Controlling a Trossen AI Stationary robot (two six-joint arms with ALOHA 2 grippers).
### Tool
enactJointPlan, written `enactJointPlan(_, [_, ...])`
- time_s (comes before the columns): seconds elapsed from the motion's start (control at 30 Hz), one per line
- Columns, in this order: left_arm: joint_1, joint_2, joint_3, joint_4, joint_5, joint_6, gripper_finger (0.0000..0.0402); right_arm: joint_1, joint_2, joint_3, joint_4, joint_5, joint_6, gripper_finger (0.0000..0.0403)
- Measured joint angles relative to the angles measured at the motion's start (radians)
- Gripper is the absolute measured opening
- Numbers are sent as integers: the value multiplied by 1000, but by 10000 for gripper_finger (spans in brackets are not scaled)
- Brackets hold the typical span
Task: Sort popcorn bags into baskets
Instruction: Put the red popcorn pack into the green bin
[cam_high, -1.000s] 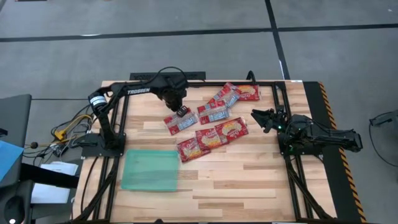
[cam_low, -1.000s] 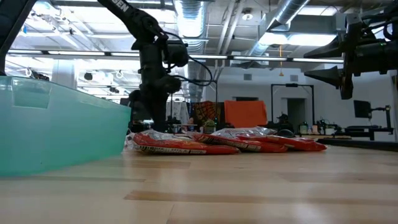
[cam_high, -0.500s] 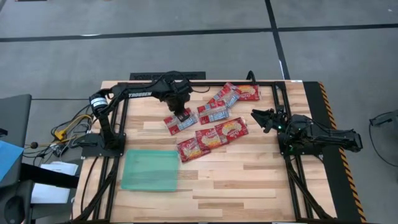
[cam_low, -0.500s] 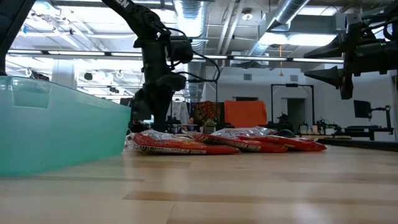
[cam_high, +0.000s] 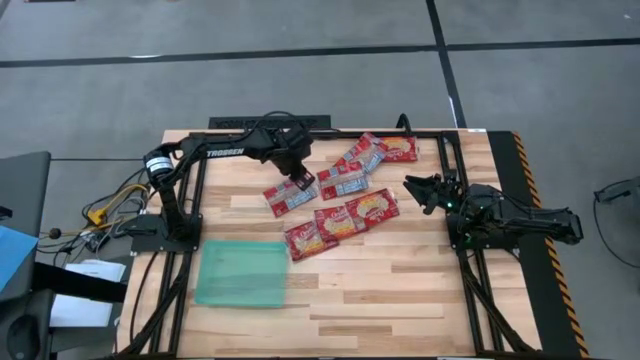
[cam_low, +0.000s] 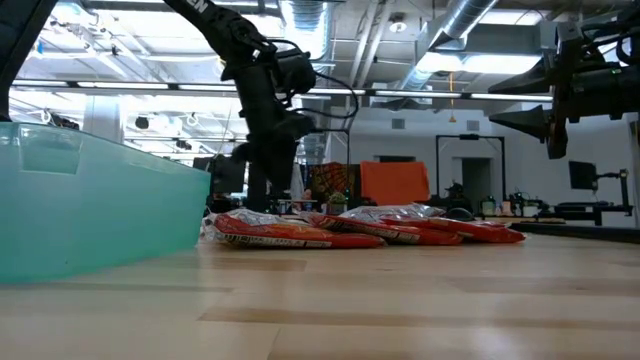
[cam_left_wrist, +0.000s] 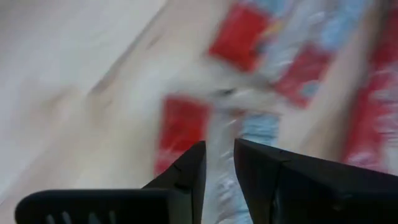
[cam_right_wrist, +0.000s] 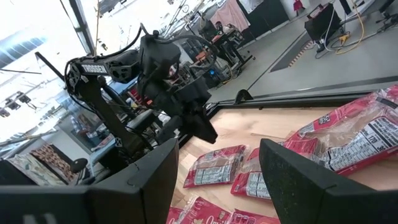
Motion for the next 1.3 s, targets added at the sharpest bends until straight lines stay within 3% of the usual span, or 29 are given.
enactJointPlan(0.17, [-5,0,27,33,296,24,104,0,0,0,0,0,-3,249])
enactJointPlan(0.3, [-22,-4,94,-63,364,153,169,0,0,-1,0,0,-8,249])
enactJointPlan(0.43, [-64,-4,114,-153,257,275,245,0,0,-1,0,0,-8,249])
enactJointPlan(0.57, [-109,35,113,-218,-19,280,310,0,0,-1,0,-1,-8,249])
enactJointPlan(0.67, [-124,74,113,-216,-62,252,335,0,4,-1,-1,-1,-8,249])
enactJointPlan(0.9, [-127,109,55,-157,-196,197,335,0,5,-1,-1,-1,-8,249])
enactJointPlan(1.3, [-70,100,-85,-48,-134,202,326,0,11,-1,0,-1,-8,249])
